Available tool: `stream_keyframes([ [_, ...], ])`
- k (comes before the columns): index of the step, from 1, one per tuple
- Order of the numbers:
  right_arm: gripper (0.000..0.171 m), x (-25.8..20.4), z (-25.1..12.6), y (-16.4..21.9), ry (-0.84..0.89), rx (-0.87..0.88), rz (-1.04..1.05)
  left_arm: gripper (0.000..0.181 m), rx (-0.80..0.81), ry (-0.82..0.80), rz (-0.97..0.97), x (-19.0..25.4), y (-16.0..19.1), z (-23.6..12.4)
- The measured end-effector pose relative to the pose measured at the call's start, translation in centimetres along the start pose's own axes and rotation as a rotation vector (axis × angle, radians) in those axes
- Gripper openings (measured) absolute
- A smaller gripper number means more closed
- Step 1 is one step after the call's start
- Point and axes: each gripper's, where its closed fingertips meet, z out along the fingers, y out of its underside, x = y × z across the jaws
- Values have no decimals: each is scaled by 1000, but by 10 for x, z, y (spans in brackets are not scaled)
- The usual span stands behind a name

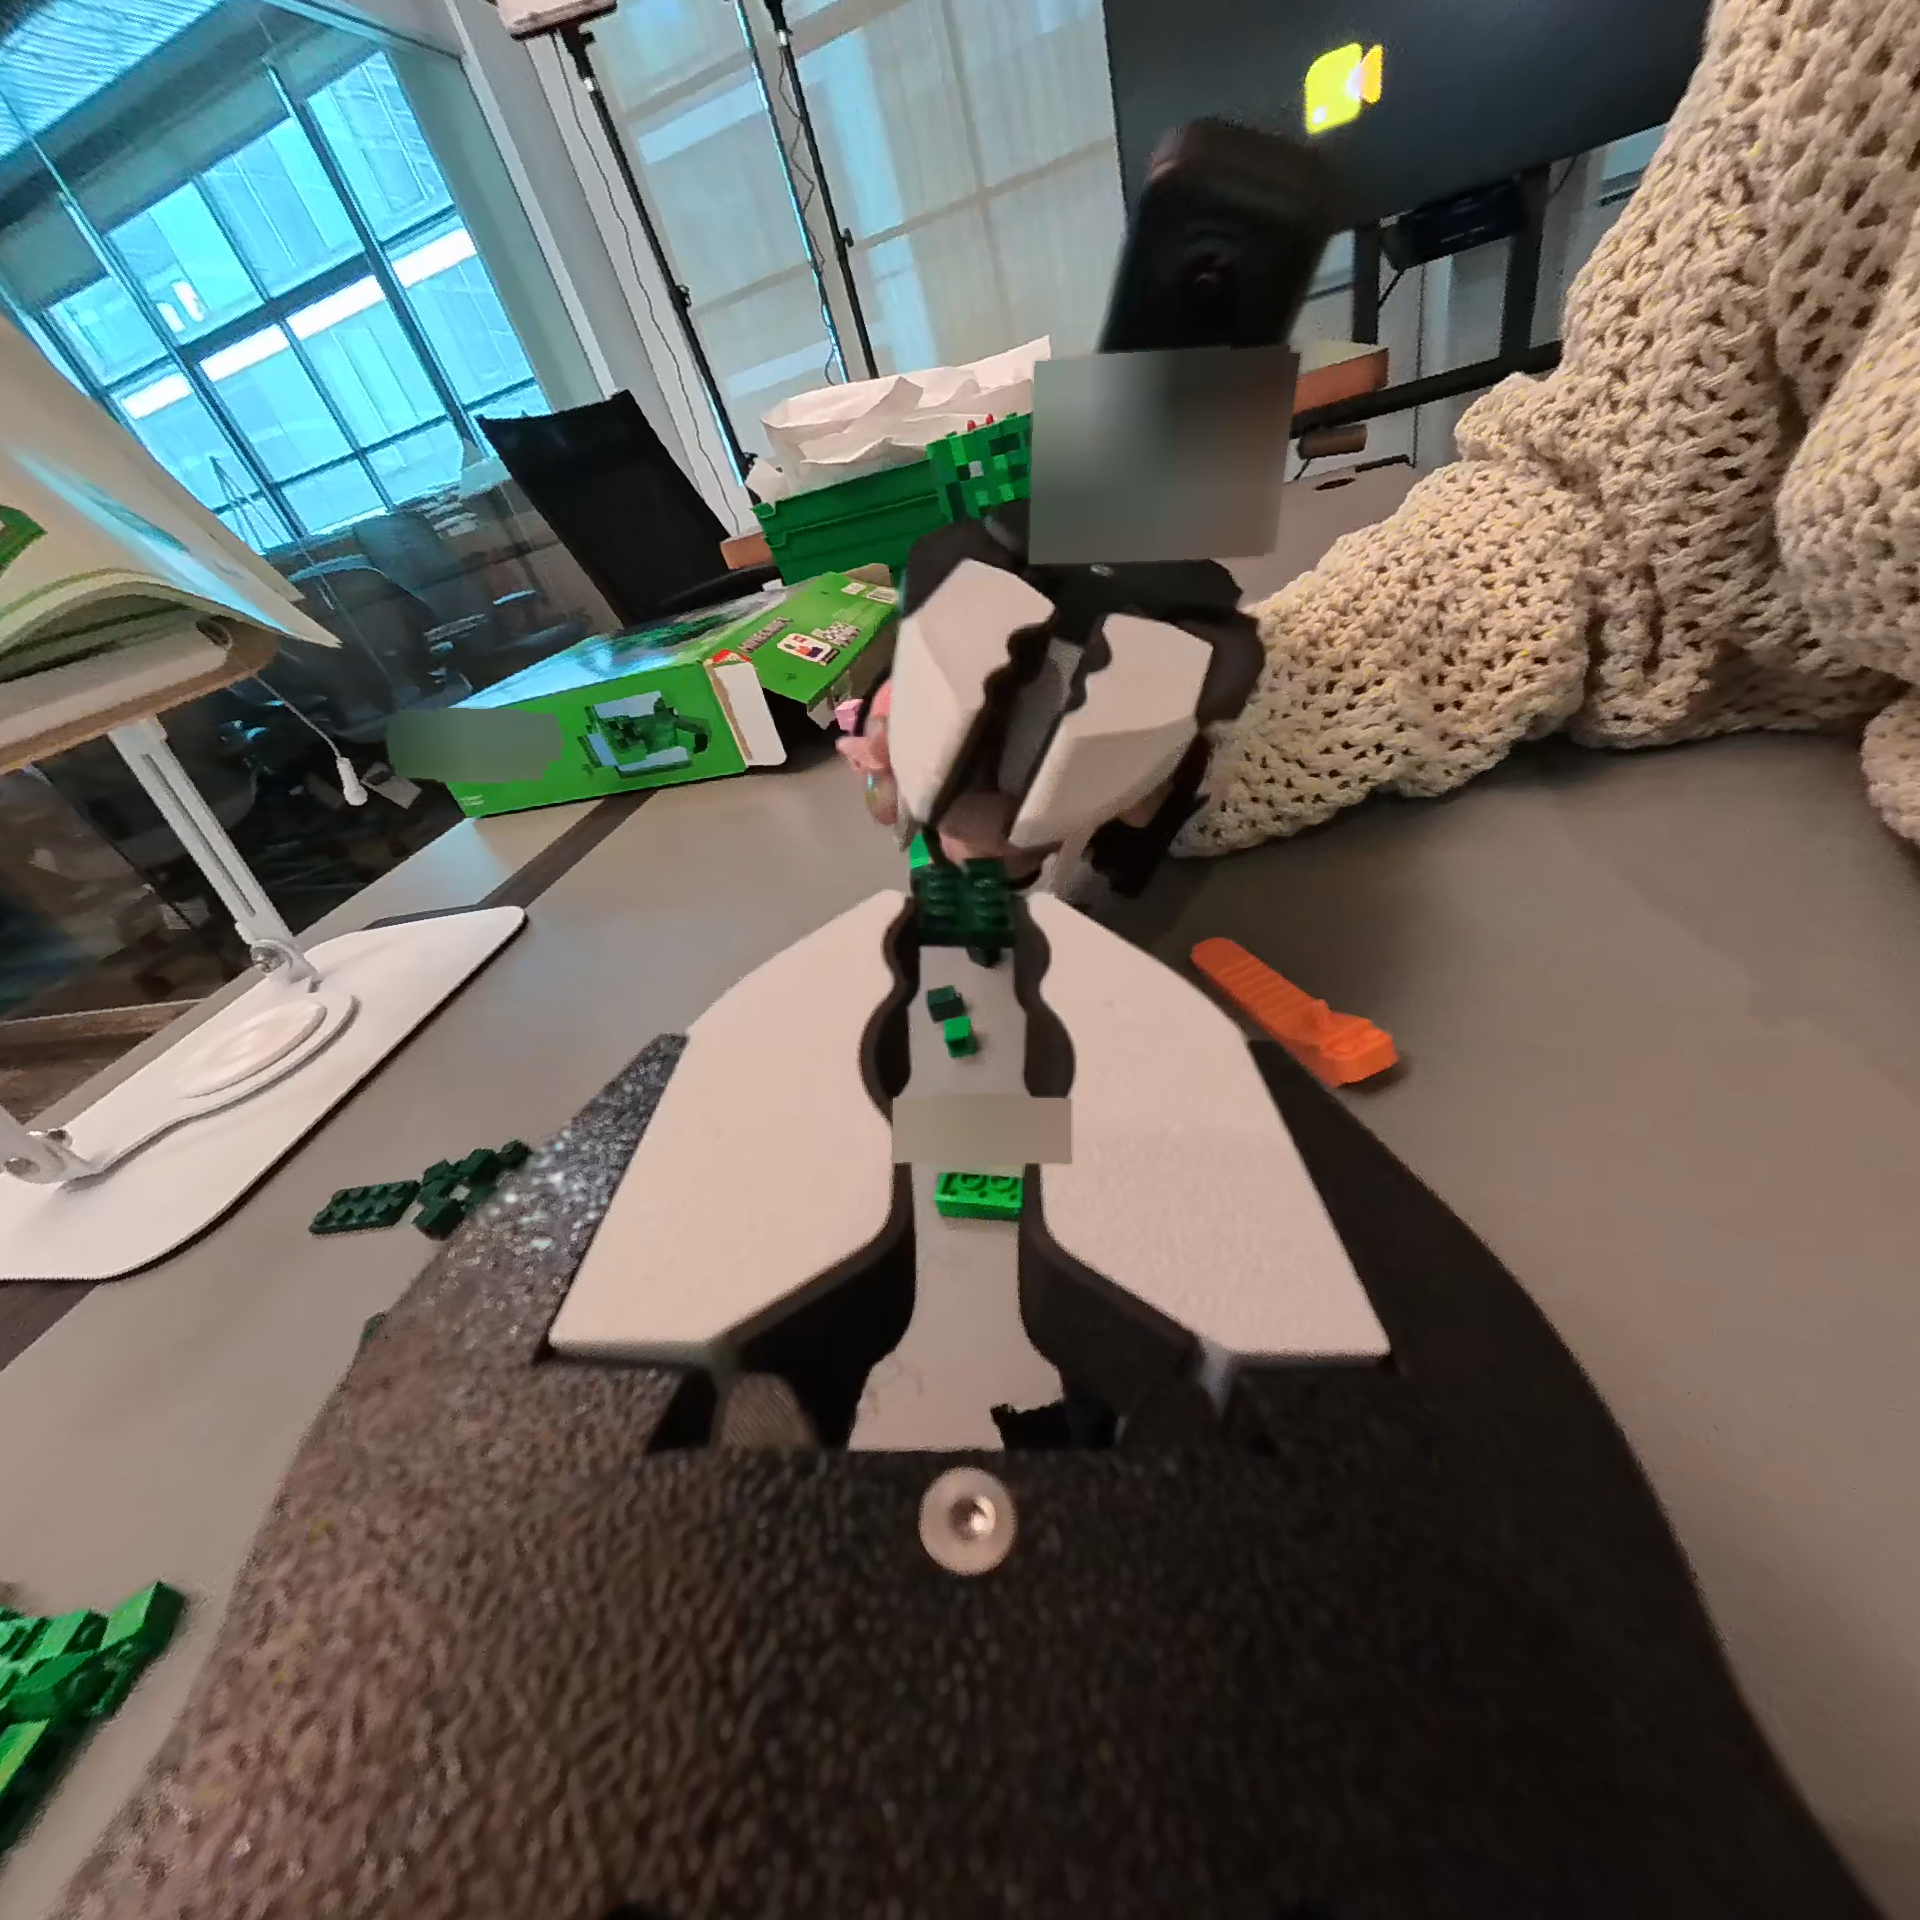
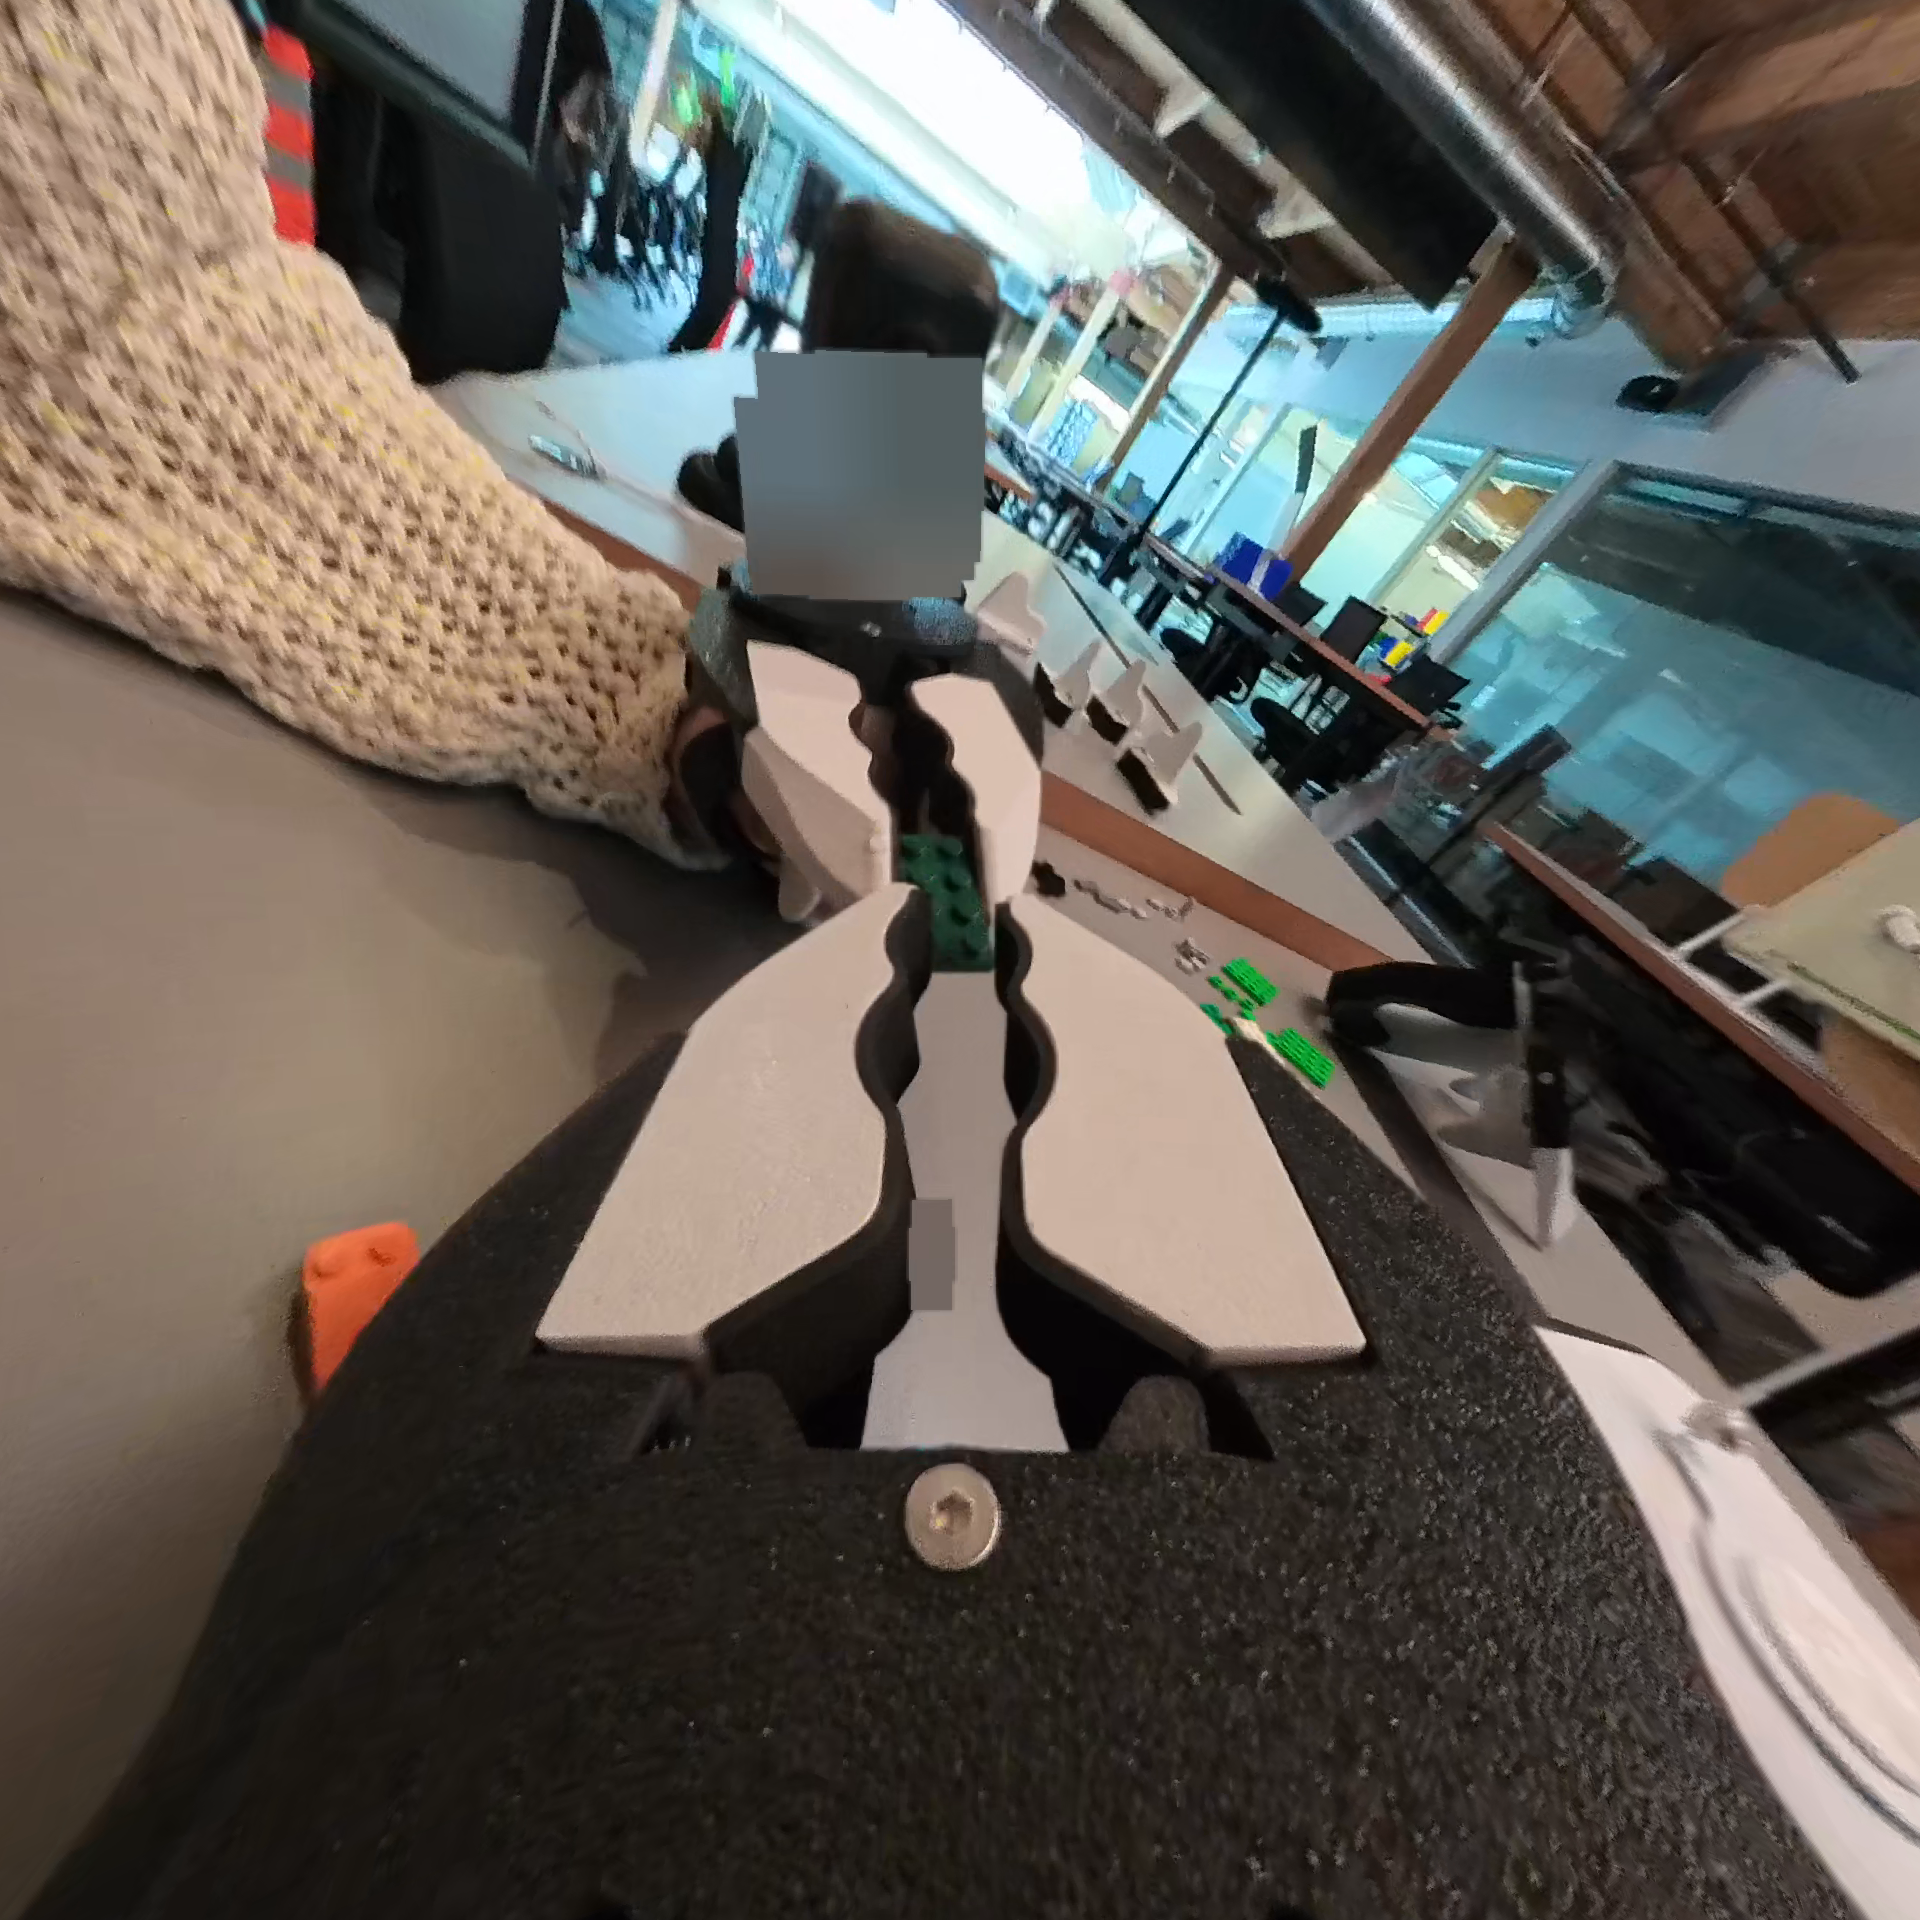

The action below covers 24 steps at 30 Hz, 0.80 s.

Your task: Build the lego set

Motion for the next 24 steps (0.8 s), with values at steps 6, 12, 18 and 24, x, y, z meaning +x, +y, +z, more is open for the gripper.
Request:
stream_keyframes([
  [6,17,3,-3,-2,-16,31,71,17,27,-6,7,0,-4,-1],
  [12,17,-4,0,0,-43,28,70,17,64,-37,-3,-6,-9,-4],
  [18,16,-7,1,0,-65,26,77,17,68,-36,-7,-6,-9,-4],
  [24,16,-7,0,-1,-70,32,79,17,63,-36,-6,-5,-8,-4],
])
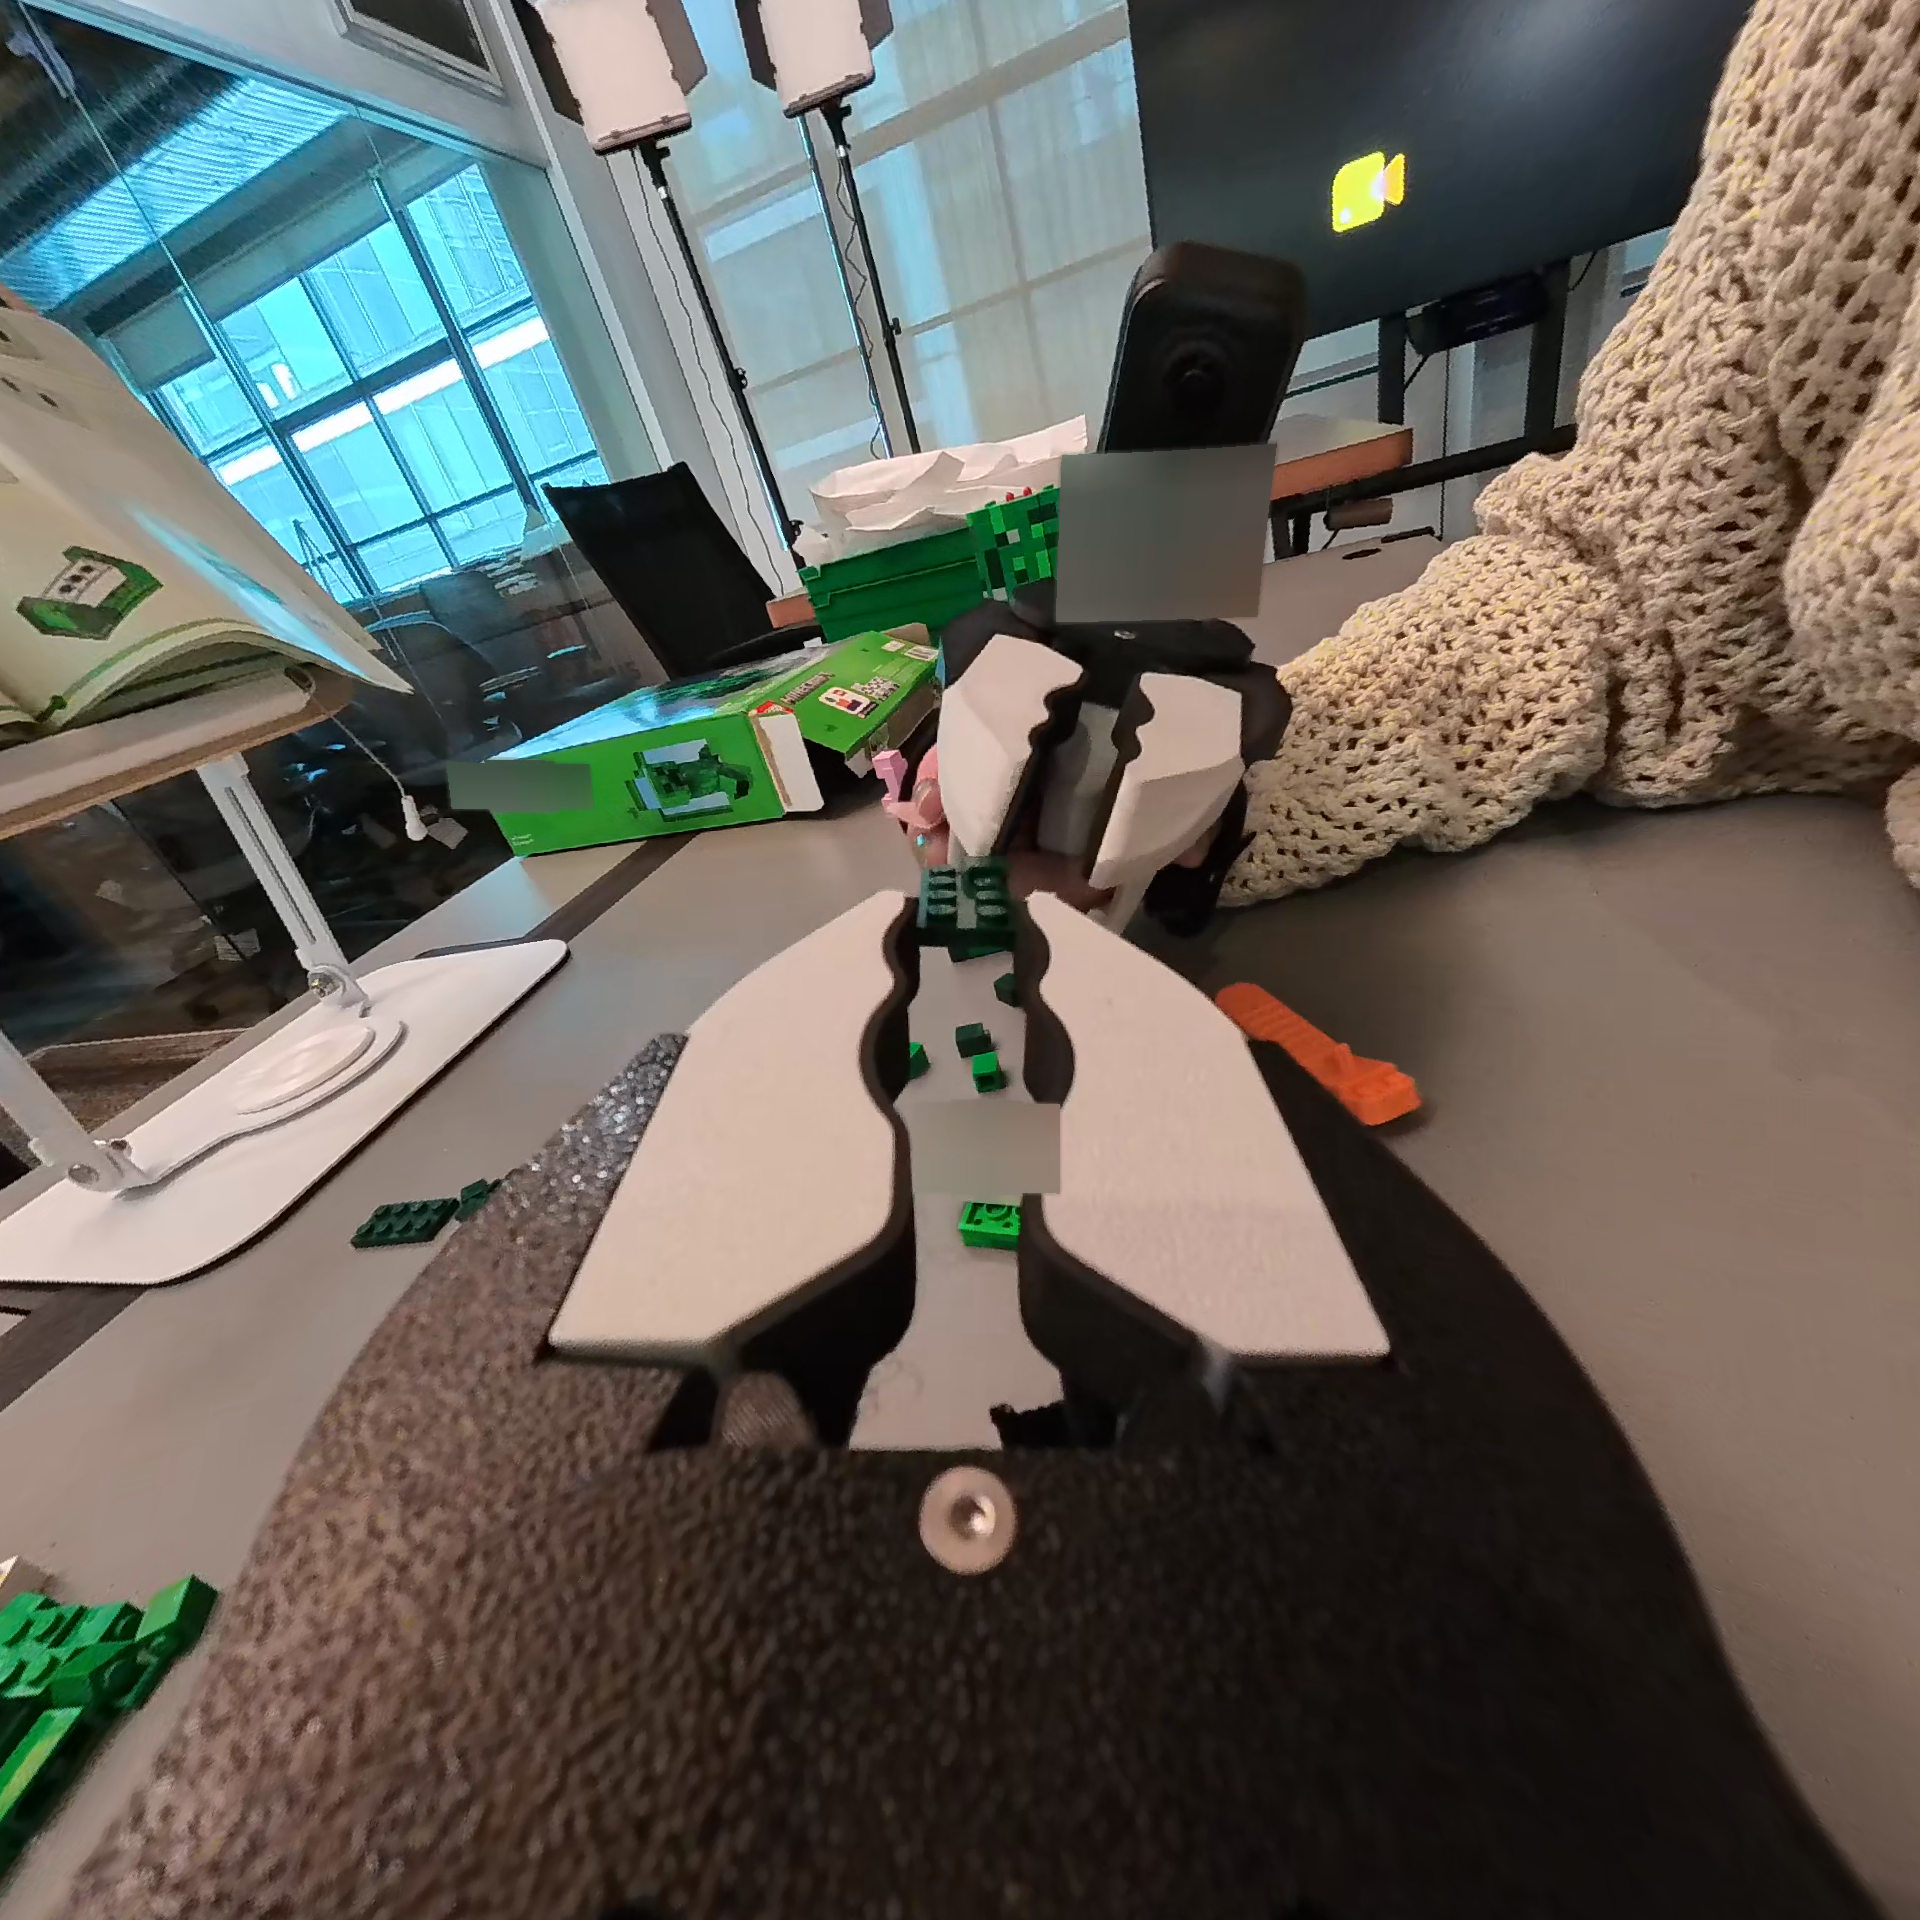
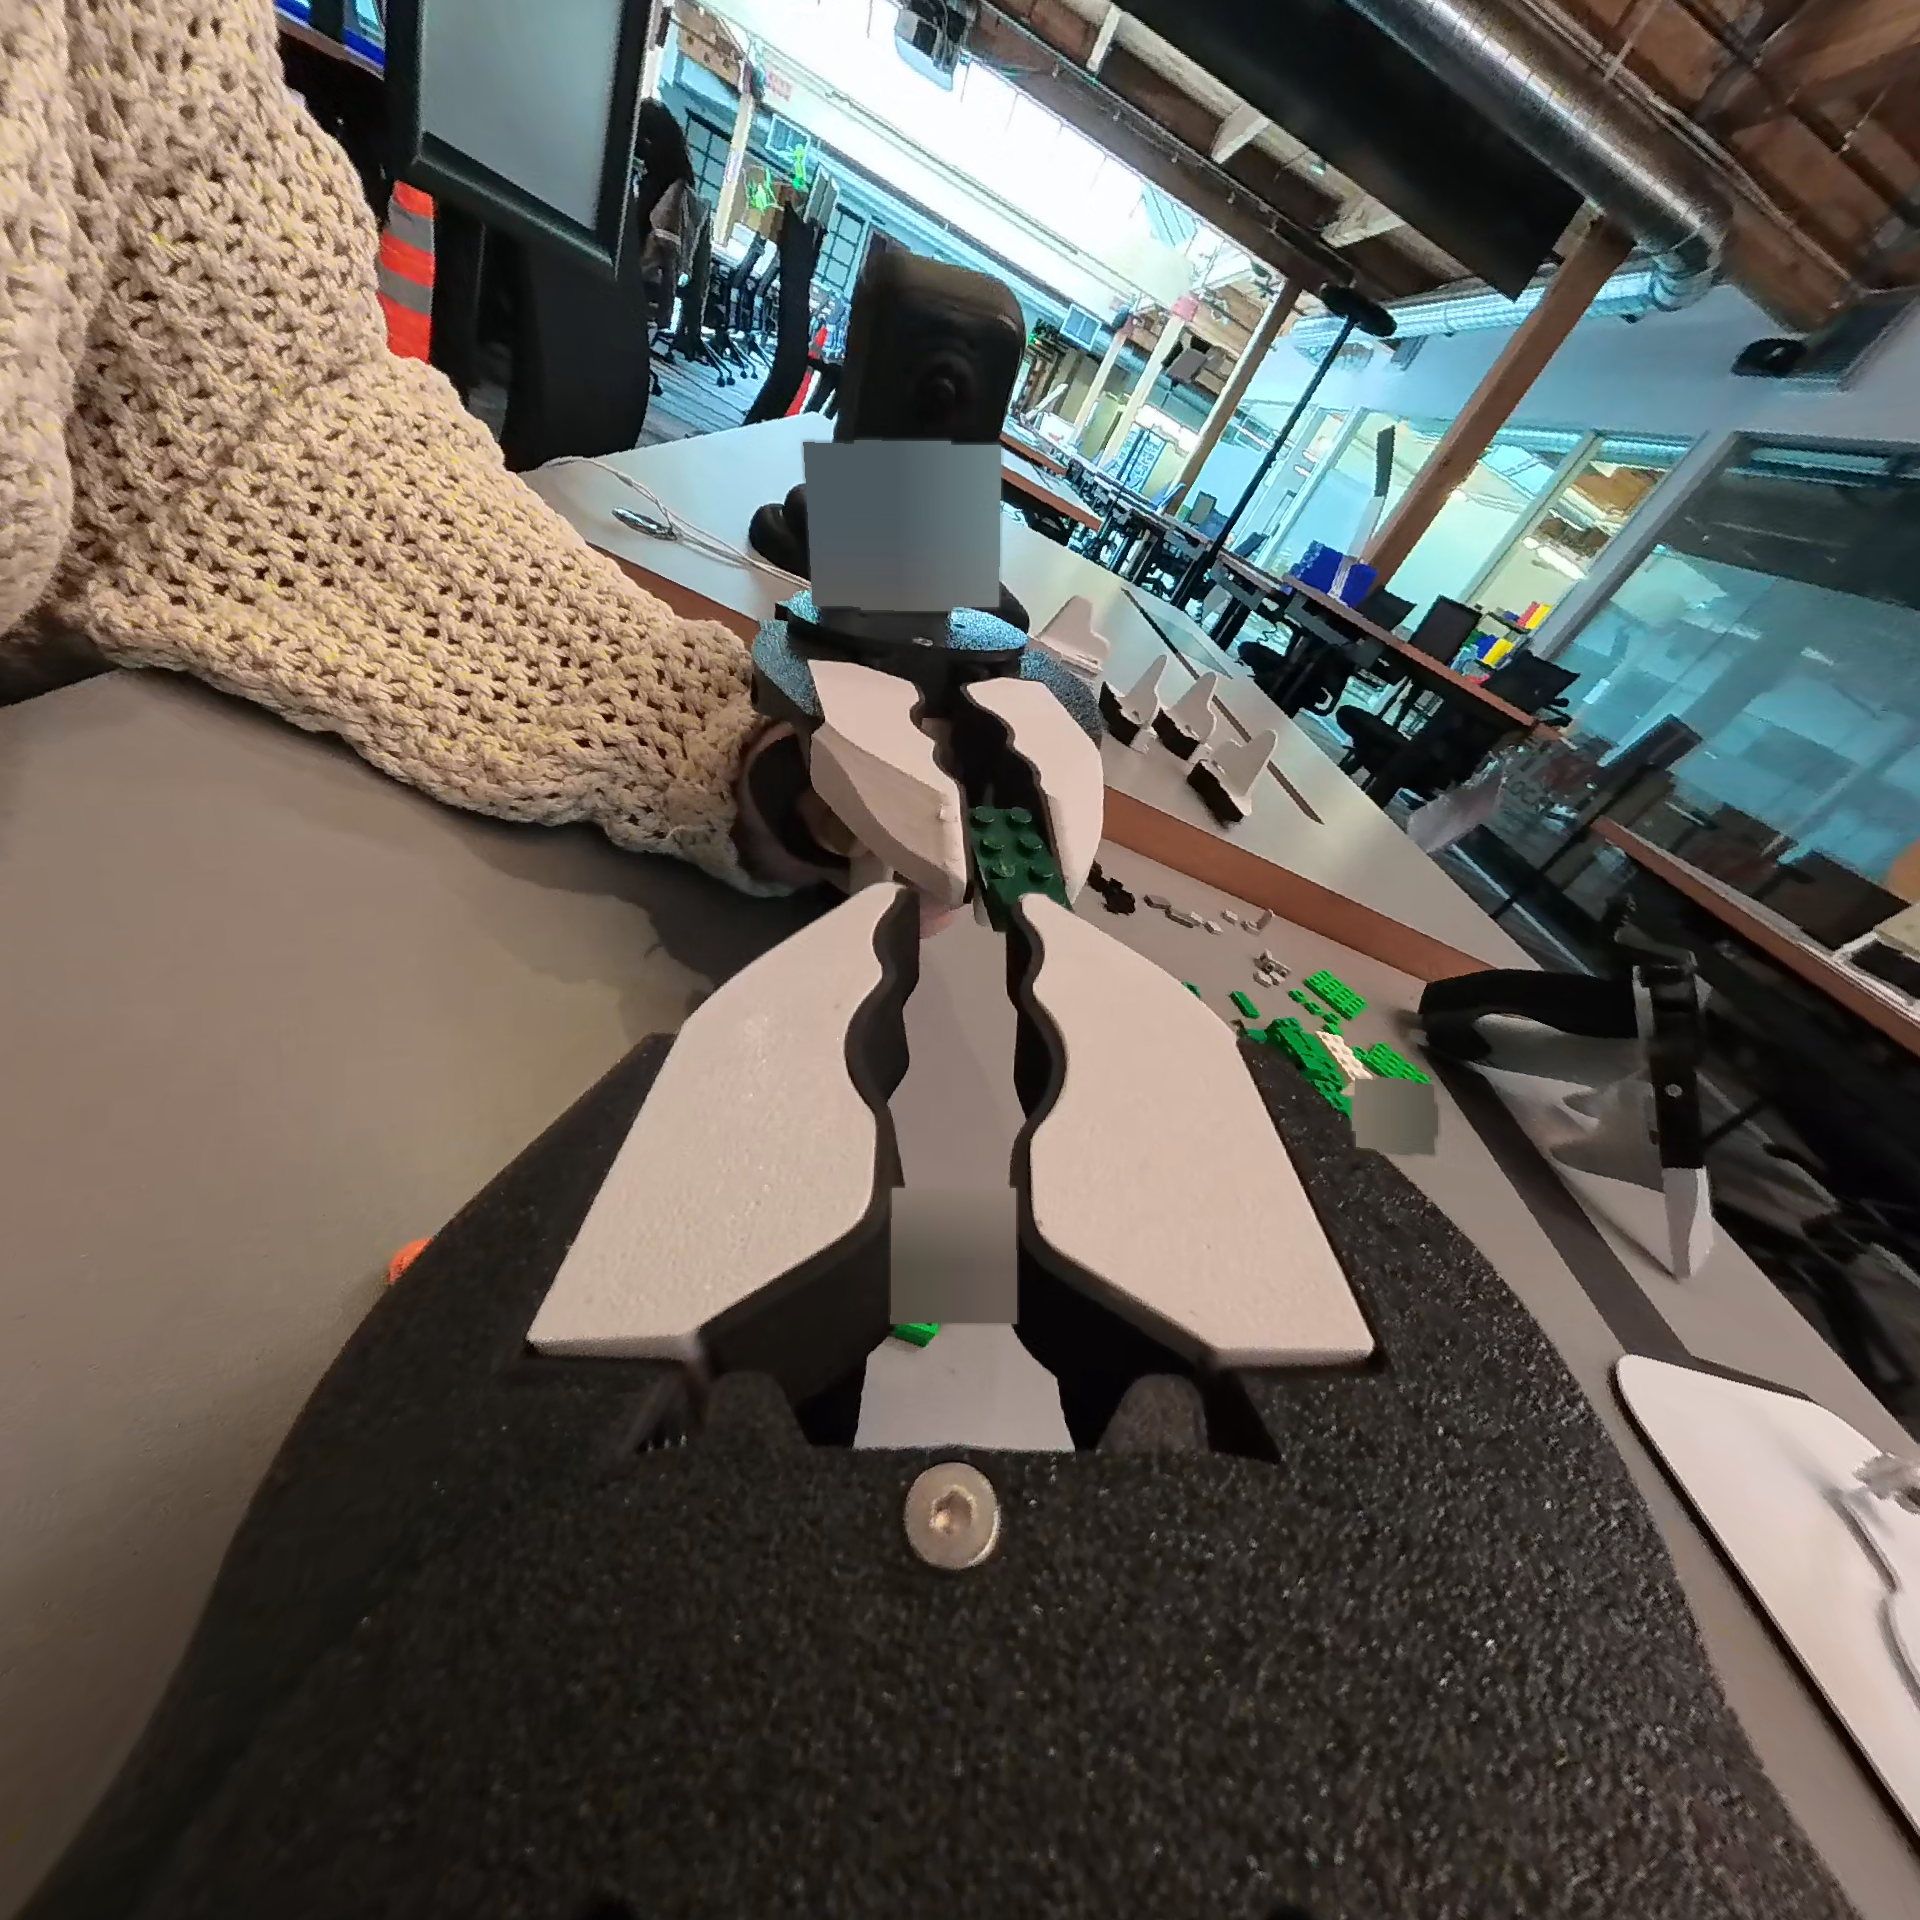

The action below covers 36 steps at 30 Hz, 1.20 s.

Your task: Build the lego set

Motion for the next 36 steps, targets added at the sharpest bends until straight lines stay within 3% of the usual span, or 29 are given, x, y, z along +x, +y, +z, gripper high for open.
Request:
stream_keyframes([
  [36,16,0,0,1,3,-2,13,17,-1,-7,5,-1,2,0],
])
